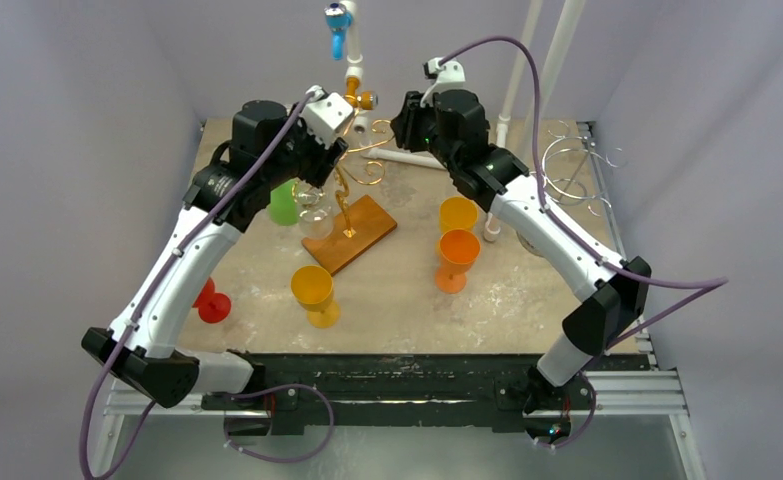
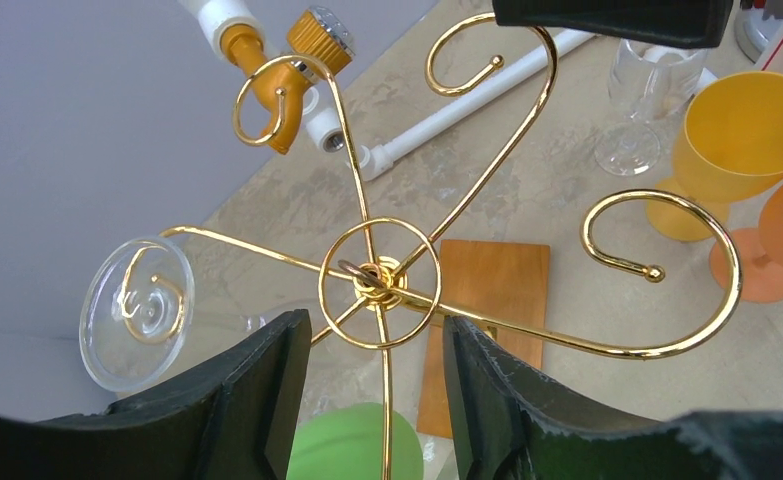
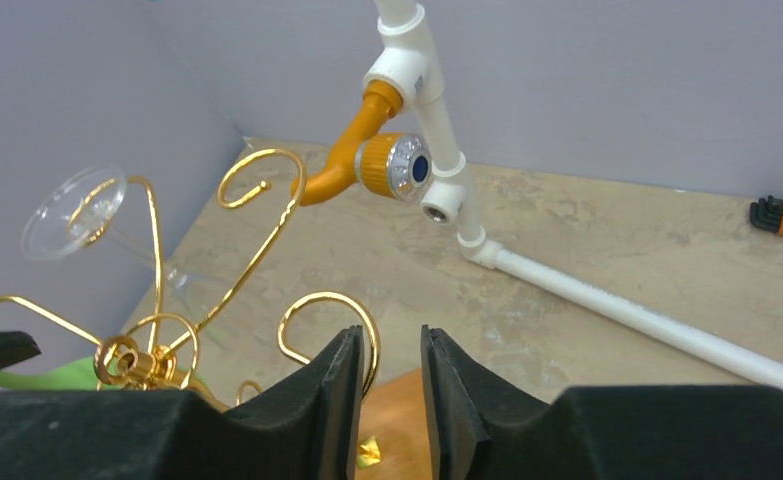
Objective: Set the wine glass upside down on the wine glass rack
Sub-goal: Adjust the wine rack at the center of the board.
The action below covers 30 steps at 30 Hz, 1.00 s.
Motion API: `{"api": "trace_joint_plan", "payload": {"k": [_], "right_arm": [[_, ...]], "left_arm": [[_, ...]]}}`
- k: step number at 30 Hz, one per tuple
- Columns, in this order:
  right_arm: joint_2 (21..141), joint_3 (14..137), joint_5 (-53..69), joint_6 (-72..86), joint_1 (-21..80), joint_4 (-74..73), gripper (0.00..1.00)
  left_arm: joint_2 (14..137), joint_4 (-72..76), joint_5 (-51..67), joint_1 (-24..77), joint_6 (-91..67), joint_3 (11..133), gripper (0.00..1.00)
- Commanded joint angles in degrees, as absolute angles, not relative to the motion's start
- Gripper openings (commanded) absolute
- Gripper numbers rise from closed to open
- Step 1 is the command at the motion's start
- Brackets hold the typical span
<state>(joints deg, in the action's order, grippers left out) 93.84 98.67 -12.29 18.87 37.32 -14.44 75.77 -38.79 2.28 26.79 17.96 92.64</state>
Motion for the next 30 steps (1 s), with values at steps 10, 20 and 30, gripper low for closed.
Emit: {"api": "trace_joint_plan", "payload": {"k": [10, 20, 30], "right_arm": [[90.1, 90.8, -7.5, 21.4, 37.2, -8.2, 0.12], [87.3, 86.4, -7.7, 23.5, 37.2, -8.4, 0.08], [87.3, 85.4, -5.8, 25.8, 38.4, -8.7, 0.07]], "left_arm": [[78.4, -34.5, -1.2, 26.7, 16.3, 92.2, 0.52], [81.1, -34.4, -1.8, 25.7, 16.3, 93.7, 0.40], [82.2, -34.1, -2.6, 24.9, 17.0, 93.8, 0.32]]}}
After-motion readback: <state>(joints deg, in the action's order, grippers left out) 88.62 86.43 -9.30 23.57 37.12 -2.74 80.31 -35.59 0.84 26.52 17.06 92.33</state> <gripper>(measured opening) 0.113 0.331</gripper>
